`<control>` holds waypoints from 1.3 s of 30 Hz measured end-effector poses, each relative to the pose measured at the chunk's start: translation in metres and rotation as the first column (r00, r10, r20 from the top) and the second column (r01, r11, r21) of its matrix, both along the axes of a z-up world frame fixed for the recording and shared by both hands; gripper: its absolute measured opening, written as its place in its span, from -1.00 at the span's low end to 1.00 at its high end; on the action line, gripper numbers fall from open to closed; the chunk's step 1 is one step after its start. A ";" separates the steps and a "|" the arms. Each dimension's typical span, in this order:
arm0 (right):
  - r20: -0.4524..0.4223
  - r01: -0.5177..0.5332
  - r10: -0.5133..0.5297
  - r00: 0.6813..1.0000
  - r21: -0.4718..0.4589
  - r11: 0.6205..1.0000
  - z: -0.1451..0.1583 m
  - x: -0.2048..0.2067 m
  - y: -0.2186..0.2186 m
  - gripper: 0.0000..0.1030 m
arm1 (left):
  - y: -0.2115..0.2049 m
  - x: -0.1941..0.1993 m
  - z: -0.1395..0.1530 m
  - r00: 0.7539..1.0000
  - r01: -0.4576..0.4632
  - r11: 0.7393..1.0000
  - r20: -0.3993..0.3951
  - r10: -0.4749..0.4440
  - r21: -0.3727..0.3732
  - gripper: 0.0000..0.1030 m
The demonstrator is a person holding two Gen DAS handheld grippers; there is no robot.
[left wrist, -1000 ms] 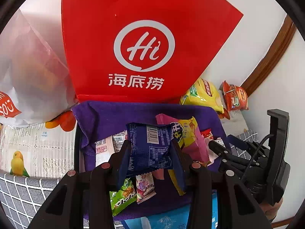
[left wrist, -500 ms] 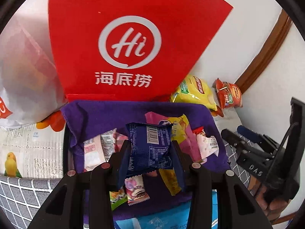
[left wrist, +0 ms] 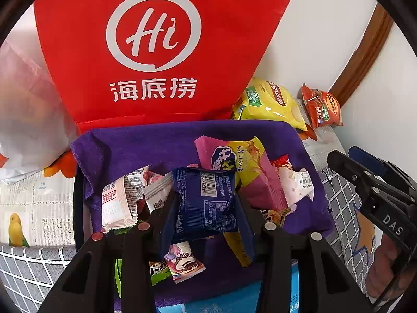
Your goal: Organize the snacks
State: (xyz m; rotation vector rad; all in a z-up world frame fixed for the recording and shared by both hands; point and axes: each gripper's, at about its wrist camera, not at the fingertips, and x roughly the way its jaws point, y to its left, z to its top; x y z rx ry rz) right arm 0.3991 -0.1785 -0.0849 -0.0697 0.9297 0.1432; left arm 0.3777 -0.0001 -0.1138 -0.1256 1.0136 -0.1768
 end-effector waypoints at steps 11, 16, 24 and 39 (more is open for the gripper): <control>0.040 -0.014 0.015 0.999 -0.019 1.000 0.018 -0.015 0.009 0.16 | 0.001 -0.006 0.017 1.000 -0.027 0.999 -0.011 0.027 0.026 0.14; 0.060 0.003 -0.003 0.998 -0.001 1.000 0.030 -0.026 0.008 0.16 | 0.004 -0.017 0.037 0.999 -0.029 0.999 0.038 0.028 0.026 0.23; 0.045 0.000 0.000 0.999 -0.006 1.000 0.052 -0.066 0.003 0.16 | 0.001 -0.049 0.077 0.992 -0.003 1.000 0.124 0.001 0.013 0.27; 0.042 0.004 -0.007 0.999 0.083 0.997 0.085 -0.169 -0.014 0.30 | -0.001 -0.171 0.094 0.988 0.004 1.000 0.156 -0.004 0.000 0.32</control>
